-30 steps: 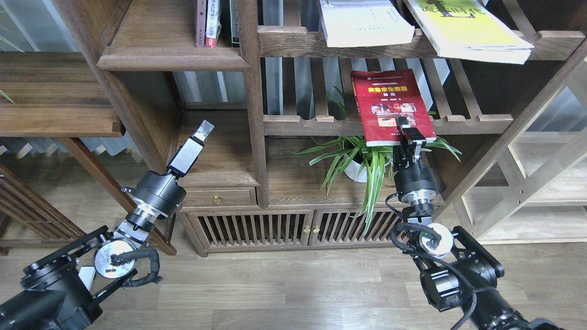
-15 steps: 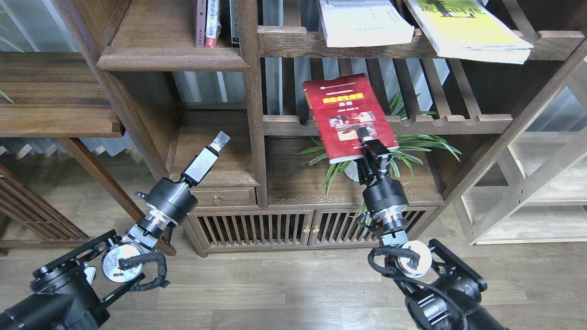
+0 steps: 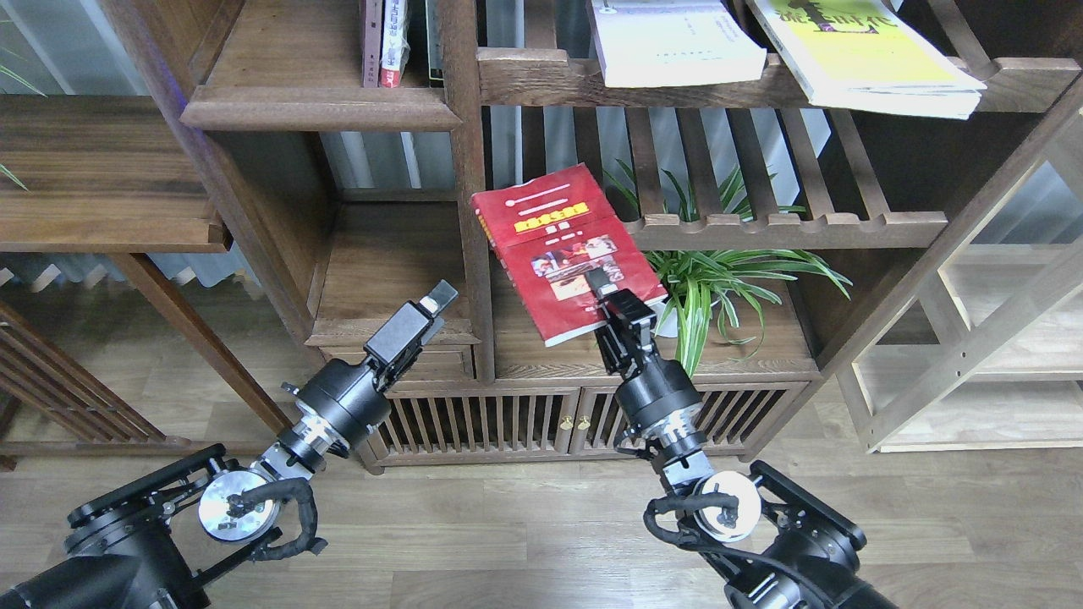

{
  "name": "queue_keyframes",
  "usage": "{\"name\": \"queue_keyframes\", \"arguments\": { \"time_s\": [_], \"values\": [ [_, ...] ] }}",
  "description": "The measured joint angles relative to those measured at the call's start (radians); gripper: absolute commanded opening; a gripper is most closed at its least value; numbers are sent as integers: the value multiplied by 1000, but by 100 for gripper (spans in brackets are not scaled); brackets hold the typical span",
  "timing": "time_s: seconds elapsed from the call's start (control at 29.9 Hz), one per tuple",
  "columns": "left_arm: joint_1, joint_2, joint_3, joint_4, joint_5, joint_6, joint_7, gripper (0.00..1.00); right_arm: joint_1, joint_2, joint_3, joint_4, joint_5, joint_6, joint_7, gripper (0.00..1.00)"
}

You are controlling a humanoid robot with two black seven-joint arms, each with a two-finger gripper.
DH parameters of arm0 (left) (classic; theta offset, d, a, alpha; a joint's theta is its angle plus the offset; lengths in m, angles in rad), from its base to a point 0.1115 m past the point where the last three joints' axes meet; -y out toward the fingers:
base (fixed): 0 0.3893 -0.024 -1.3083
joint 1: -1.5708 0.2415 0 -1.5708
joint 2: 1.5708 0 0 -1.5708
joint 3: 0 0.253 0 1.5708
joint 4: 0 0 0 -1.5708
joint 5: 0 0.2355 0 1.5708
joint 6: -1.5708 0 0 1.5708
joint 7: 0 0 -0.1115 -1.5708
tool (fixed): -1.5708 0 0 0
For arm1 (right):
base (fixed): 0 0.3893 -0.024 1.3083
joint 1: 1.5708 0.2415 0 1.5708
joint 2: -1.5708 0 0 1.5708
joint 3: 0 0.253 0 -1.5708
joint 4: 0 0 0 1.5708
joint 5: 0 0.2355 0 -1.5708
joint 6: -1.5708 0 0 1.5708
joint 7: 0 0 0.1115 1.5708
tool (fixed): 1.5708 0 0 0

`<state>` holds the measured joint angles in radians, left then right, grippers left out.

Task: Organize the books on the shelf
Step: 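Pull the red book off the shelf toward the left gripper, then grasp the red book with the left gripper, taking it from the right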

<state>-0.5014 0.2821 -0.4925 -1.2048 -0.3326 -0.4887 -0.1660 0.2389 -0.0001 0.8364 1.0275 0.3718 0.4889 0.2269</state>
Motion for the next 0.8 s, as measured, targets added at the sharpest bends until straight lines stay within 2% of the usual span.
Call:
{"name": "queue_keyframes", "arguments": {
  "time_s": [0.13,0.57,0.67,0.8],
  "values": [
    [-7,-2,-3,2,-4,0,20,92,1,0,-28,16,-4,0,0,4],
    [-17,-4,-1,15,-57,0,27,92,-9,0,-127,25,-51,0,-1,5],
    [-17,-4,0,16,-78,0,29,81,-10,0,-141,25,-52,0,-2,5],
    [-16,-2,-4,21,-95,0,38,75,-19,0,-155,25,-53,0,-19,5]
  ]
}}
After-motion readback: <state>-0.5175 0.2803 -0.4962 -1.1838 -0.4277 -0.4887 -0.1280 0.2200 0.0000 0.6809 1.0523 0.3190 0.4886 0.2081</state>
